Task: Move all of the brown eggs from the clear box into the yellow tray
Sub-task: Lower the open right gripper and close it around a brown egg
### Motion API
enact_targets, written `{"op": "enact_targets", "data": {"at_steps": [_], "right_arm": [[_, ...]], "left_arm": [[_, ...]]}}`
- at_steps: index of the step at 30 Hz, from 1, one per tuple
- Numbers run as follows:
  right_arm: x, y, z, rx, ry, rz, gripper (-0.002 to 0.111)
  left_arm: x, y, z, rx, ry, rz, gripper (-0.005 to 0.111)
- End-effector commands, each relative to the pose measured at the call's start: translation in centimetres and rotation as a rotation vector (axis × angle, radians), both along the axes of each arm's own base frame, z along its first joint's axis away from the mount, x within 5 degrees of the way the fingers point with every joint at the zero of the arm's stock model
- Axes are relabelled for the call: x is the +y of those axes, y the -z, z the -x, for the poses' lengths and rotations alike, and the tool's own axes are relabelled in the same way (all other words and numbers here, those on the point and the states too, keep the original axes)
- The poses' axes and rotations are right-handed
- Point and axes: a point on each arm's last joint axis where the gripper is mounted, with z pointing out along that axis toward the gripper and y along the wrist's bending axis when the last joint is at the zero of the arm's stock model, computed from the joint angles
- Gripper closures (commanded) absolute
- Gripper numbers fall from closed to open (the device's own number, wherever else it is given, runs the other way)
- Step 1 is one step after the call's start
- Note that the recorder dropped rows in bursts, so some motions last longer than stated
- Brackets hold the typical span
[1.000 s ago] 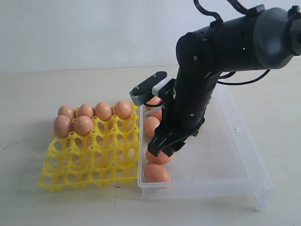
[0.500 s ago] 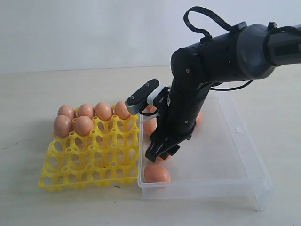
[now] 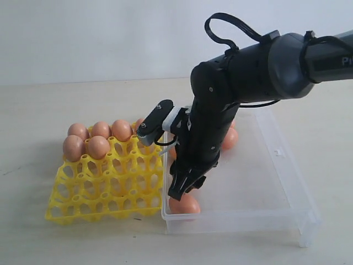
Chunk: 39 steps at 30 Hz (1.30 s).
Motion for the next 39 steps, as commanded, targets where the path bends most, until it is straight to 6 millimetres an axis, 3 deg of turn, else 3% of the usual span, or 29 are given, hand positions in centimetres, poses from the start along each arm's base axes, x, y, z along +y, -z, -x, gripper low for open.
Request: {"op": "enact_targets", "data": {"at_steps": [1, 19, 24, 26, 30, 39], "right_arm": [[0.1, 1.0, -0.1, 0.012, -0.017, 0.016, 0.058], [0.5, 3.3, -0.7, -0.004, -0.060, 0.018, 0.058], [-0.2, 3.5, 0.6, 0.166, 0.220, 0.077, 0.058], [-0.5, 3.5, 1.2, 0.233, 0.246, 0.115, 0.058], [-0.7, 2.4, 1.5, 0.244, 0.247, 0.117, 0.058], [-0.8, -2.2, 1.7, 0.135, 0.246, 0.003, 0.058]], "left_arm": [[0.0, -0.2, 0.0, -0.016, 0.004, 0.006, 0.107], [0.0, -0.2, 0.0, -0.016, 0.004, 0.006, 0.107], [0.0, -0.2, 0.0, -0.016, 0.004, 0.006, 0.107], [0.0, -0.2, 0.0, -0.016, 0.004, 0.006, 0.107], [0.0, -0.2, 0.0, -0.016, 0.004, 0.006, 0.107], [0.0, -0.2, 0.0, -0.016, 0.004, 0.006, 0.107]]}}
